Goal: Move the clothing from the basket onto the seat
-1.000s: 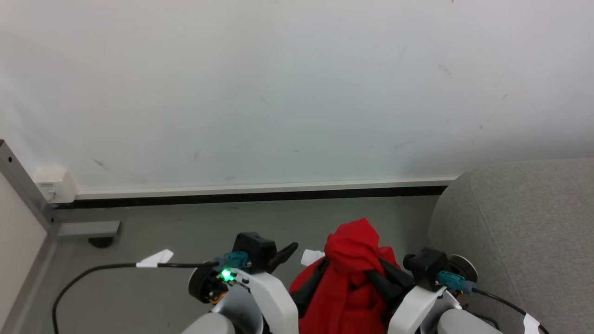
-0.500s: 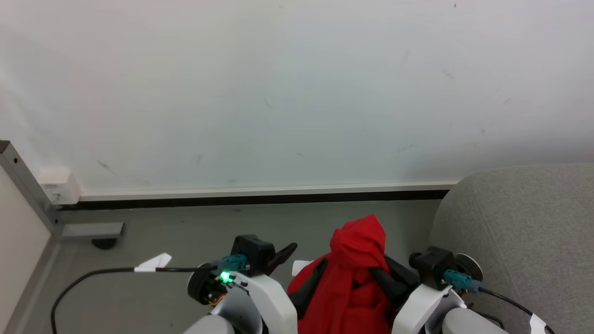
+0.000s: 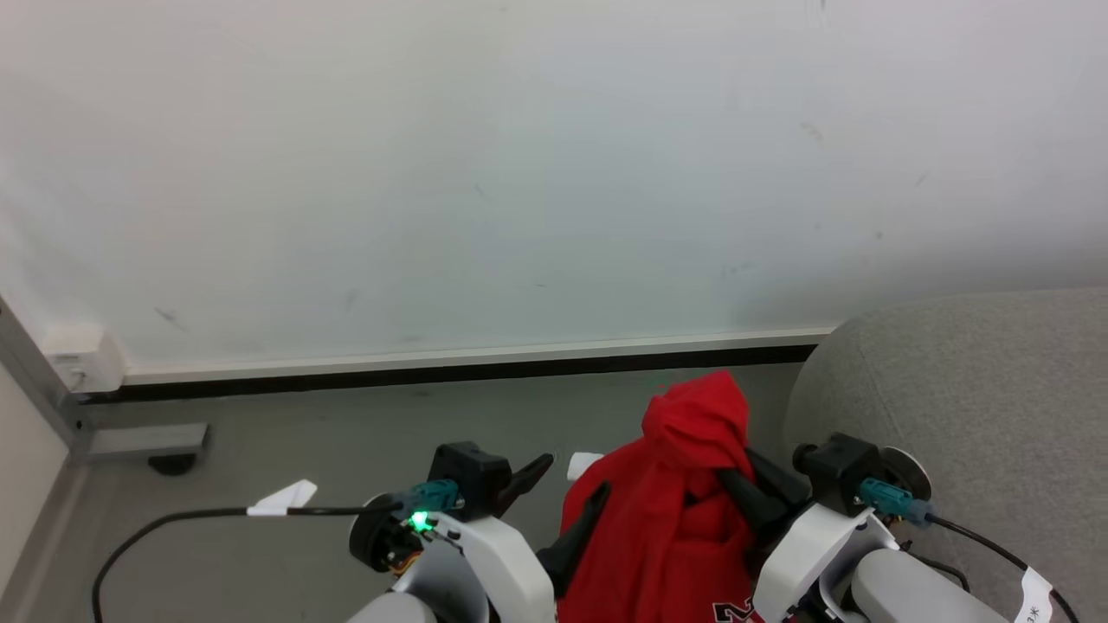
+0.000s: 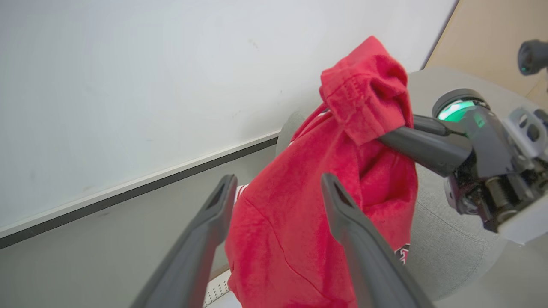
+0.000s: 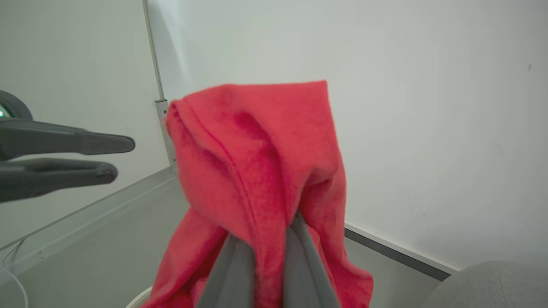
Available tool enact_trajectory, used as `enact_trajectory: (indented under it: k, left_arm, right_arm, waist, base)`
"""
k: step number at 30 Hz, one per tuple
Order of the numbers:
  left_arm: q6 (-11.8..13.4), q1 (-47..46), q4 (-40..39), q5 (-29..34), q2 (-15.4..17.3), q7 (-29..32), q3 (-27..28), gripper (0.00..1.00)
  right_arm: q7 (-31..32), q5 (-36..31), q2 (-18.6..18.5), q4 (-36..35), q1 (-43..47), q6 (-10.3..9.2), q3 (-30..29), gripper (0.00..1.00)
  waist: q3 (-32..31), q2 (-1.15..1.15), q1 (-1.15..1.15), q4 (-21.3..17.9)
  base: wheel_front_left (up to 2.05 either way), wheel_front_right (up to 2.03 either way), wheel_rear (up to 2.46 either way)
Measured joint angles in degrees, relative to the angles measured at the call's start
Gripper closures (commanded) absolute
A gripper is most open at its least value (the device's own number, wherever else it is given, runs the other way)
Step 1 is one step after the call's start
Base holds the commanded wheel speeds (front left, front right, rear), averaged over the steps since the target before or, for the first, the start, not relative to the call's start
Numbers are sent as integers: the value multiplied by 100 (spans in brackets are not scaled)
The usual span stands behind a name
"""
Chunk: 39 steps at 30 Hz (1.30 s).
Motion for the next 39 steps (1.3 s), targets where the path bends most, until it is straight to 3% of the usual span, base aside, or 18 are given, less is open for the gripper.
enact_trajectory:
  k: [9, 30, 39]
  left_arm:
    - [18, 10, -16, -10, -23, -122, -3, 0]
    - [-34, -84, 4, -44, -289, -368, -159, 0]
    - [-35, -138, -20, -44, -300, -367, -222, 0]
  right_arm:
    - [-3, -91, -280, -132, -192, 0, -113, 100]
    - [-15, -196, -1700, -896, -551, -1, -889, 100]
    - [-15, -238, -1764, -1080, -388, 0, -1229, 100]
  waist:
    - [64, 0, 0, -499]
    - [288, 0, 0, -1891]
    - [413, 0, 0, -2025]
  base:
    - [0, 0, 0]
    - [0, 0, 0]
    - [0, 0, 0]
